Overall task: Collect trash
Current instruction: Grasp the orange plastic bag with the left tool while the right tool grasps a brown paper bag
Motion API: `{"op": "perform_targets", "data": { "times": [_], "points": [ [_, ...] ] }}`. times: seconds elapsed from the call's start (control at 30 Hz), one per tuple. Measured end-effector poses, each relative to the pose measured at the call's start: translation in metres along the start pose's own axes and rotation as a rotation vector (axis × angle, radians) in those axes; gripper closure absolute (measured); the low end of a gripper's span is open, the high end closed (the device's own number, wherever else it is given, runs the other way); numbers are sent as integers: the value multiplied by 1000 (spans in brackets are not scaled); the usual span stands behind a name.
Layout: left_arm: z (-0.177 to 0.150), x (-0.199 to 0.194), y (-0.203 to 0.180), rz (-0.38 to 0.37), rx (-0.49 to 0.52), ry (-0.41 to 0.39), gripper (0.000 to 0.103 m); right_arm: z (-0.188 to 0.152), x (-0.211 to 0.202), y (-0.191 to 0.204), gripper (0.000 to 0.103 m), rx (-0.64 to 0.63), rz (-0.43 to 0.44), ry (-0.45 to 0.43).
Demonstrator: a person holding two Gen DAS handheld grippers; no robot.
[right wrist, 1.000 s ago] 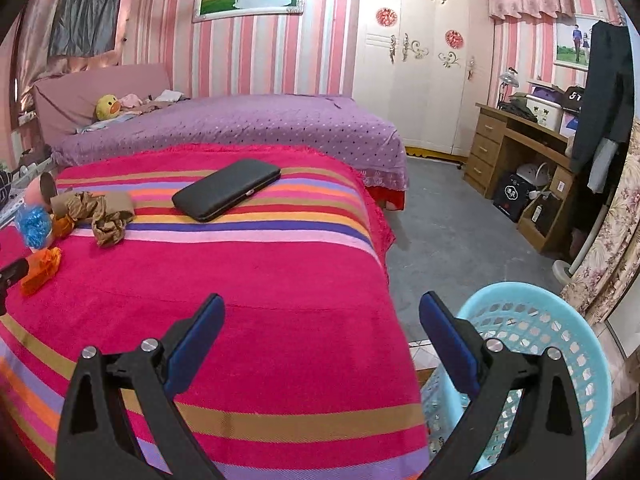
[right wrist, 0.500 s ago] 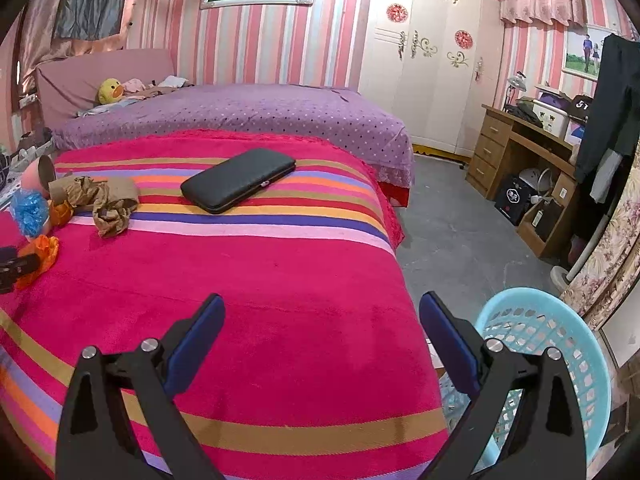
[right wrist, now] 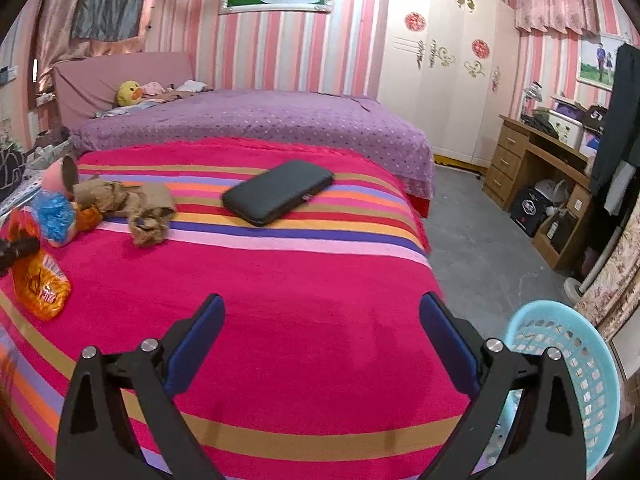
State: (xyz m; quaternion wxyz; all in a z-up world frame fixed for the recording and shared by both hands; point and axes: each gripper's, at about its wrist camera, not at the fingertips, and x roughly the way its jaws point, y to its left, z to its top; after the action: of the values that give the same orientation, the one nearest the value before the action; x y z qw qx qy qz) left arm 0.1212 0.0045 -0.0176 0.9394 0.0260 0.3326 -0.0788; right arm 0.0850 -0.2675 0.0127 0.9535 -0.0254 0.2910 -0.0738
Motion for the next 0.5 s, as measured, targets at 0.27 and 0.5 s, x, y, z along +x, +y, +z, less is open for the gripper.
{"op": "perform_targets", "data": {
  "times": [0.27, 0.5],
  "points": [
    [17, -14, 42, 84, -51, -73, 92, 9, 7, 45, 8, -34, 64, 26],
    [20, -5, 81, 167, -89, -50, 92, 27, 24, 96, 8, -122, 100, 26]
  ]
}}
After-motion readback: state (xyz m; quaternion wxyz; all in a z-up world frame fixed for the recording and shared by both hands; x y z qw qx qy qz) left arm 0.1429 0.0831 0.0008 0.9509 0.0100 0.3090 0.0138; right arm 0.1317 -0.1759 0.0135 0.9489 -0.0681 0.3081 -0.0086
